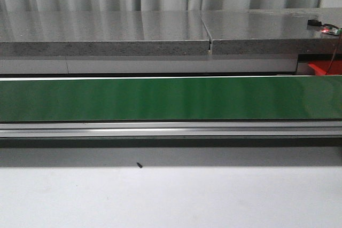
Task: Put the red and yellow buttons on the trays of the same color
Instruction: 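Lower the yellow button into the yellow tray and open the right gripper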
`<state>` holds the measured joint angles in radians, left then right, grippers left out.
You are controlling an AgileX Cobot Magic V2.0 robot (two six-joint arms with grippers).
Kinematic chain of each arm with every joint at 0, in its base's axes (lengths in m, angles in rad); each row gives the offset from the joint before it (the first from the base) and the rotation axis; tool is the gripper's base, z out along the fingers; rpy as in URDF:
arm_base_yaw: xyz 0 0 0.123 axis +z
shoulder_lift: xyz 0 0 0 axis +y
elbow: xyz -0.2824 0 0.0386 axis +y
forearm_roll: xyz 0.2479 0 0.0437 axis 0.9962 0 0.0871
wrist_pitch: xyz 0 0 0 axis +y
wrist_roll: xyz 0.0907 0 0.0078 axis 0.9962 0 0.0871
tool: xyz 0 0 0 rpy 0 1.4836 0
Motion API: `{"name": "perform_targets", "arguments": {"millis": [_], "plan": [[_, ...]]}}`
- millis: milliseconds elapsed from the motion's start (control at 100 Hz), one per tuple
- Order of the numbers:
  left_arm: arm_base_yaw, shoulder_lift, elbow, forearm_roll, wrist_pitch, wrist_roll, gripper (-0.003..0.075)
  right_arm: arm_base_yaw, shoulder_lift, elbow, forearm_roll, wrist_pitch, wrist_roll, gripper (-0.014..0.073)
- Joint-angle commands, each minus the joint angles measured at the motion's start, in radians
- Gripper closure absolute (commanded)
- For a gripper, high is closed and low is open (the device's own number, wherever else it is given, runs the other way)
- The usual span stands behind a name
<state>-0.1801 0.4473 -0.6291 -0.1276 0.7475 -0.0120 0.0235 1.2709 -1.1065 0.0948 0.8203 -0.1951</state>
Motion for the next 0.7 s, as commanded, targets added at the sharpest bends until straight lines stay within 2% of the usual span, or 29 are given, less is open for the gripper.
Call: {"name": "perform_targets", "arguments": {"millis": [0,360,540,690], "plan": [[-0.008,0.005,-0.028,-0.017,-0.068,-0.005,0.0739,-0.061,-0.062,-0.025,-0.017,-0.021,0.014,0.0487],[-0.008,0.005,-0.028,-0.017,-0.068,-0.005,0.0739,-0.340,-0.080,0.042,-0.028,-0.004,0.073,0.0487],[-0.008,0.005,-0.028,-0.017,-0.068,-0.005,0.0739,-0.470,-0.080,0.143,-0.026,-0.091,0.135,0.0487],[-0.008,0.005,-0.028,-0.017,-0.068,-0.005,0.0739,-0.494,-0.069,0.249,0.001,-0.207,0.136,0.0487]]}}
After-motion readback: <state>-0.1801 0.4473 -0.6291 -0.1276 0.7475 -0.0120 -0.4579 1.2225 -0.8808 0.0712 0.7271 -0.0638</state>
